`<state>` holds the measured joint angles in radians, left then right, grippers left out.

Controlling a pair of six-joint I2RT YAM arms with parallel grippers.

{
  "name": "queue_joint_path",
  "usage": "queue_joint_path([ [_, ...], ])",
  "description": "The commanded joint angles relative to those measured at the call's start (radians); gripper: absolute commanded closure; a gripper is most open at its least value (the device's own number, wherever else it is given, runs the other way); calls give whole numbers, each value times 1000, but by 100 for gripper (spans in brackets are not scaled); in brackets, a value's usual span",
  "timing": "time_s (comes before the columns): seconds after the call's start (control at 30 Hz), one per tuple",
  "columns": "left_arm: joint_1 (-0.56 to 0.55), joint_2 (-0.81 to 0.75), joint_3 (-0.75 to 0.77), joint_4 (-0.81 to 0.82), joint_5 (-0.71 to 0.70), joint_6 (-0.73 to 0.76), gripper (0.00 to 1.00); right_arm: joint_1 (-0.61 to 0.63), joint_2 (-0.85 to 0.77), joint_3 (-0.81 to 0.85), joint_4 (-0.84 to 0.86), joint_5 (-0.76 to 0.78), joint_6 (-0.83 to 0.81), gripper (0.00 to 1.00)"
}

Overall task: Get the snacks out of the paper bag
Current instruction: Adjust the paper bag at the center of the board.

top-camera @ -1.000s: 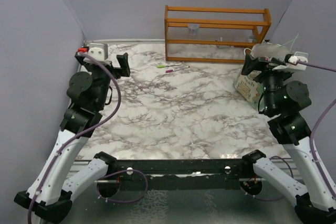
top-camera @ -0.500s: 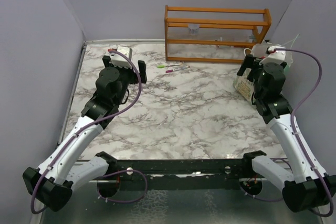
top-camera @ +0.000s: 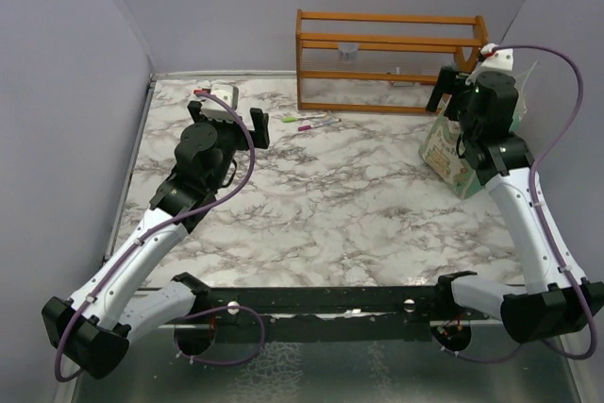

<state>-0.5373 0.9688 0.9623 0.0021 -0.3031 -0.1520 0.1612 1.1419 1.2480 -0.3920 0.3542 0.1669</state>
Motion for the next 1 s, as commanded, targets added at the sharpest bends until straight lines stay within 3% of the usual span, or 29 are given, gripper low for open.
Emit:
queue_joint_path([
  [0.0, -5, -17, -14, 49, 20, -24, 1, -9, 67, 112, -127, -117, -13, 10],
  [0.1, -5, -17, -16, 48, 12, -38, 1, -10, 75, 132, -144, -184, -22, 21],
  [0.43, -6, -2, -16, 47, 19, -58, 1, -11, 132, 137, -132, -173, -93, 29],
  [0.63, -6, 5, -17, 47, 21, -62, 1, -11, 176, 155, -120, -240, -108, 48],
  [0.7, -6, 7, -17, 47, 21, -62, 1, -11, 180, 150, -107, -247, -109, 49],
  [0.8, -6, 11, -17, 47, 21, -62, 1, -10, 185, 142, -91, -264, -118, 63],
  [0.87, -7, 14, -17, 46, 18, -63, 1, -10, 185, 134, -81, -279, -121, 80],
  [0.97, -6, 19, -14, 42, 27, -63, 1, -10, 172, 116, -63, -320, -123, 98],
])
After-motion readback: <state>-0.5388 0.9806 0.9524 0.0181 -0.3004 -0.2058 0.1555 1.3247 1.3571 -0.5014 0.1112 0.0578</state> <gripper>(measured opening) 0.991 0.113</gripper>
